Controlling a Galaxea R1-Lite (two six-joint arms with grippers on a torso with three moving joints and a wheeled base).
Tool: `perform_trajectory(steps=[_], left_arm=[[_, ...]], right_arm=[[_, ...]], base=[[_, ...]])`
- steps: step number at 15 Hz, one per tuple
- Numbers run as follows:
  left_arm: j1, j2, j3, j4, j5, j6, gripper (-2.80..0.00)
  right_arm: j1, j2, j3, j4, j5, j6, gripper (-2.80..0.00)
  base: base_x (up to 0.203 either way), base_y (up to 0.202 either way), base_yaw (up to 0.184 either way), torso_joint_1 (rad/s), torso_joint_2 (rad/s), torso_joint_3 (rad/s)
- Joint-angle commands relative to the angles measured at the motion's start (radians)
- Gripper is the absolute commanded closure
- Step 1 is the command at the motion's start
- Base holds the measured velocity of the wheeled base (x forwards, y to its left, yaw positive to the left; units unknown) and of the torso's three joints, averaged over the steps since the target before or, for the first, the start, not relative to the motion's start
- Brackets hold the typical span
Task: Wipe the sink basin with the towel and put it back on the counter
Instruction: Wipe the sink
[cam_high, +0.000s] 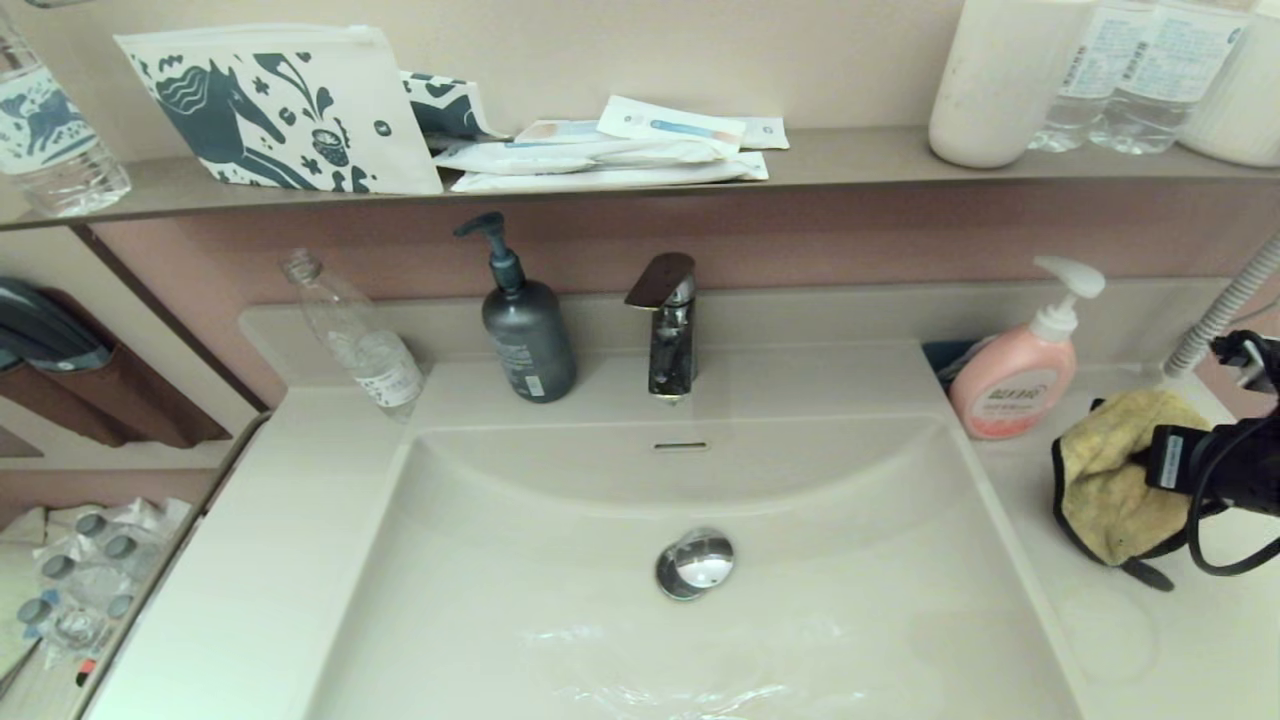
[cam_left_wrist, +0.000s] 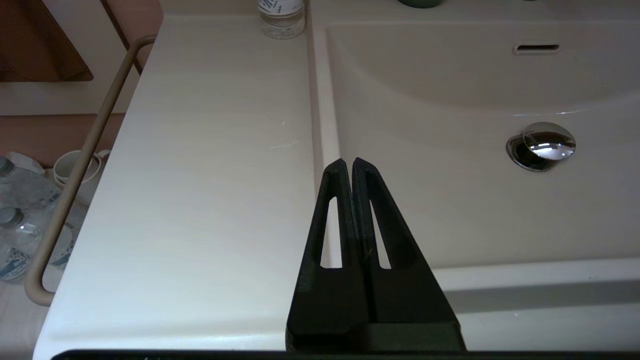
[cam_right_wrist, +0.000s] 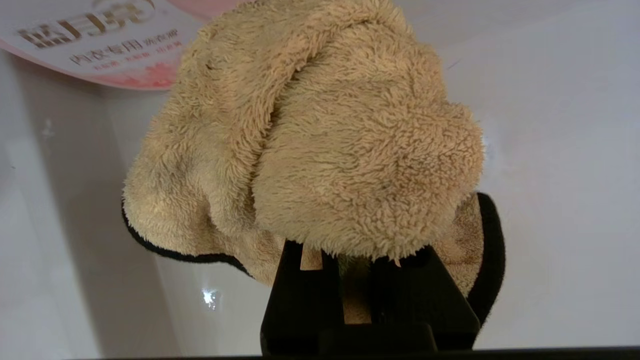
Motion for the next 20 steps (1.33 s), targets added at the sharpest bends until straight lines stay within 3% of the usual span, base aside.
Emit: perform_trajectory(steps=[1, 6, 9, 17, 20], left_arm=[[0.000, 0.001, 0.000, -0.001, 0.000, -0.001, 0.00], [0.000, 0.001, 0.000, -0.001, 0.000, -0.001, 0.00], [0.000, 0.001, 0.000, -0.001, 0.000, -0.001, 0.00], [0.000, 0.001, 0.000, -0.001, 0.000, -0.001, 0.00], [-0.001, 0.001, 0.000, 0.000, 0.000, -0.001, 0.00]], right_arm=[[0.000, 0.032, -0.003, -0.002, 0.003, 0.001, 0.00], [0.024, 0.033, 0.018, 0.005, -0.011, -0.002, 0.00], [0.070, 0.084, 0.104, 0.000, -0.098, -0.014, 0.00], [0.080, 0.135, 0.300, -0.007, -0.133, -0.011, 0.00], [0.079, 0.230, 0.299, -0.227, -0.135, 0.016, 0.00]], base=[[0.000, 0.000, 0.000, 0.000, 0.00, 0.000], [0.000, 0.000, 0.000, 0.000, 0.00, 0.000], [0.000, 0.000, 0.000, 0.000, 0.00, 0.000], [0.000, 0.000, 0.000, 0.000, 0.00, 0.000], [0.000, 0.000, 0.000, 0.000, 0.00, 0.000]])
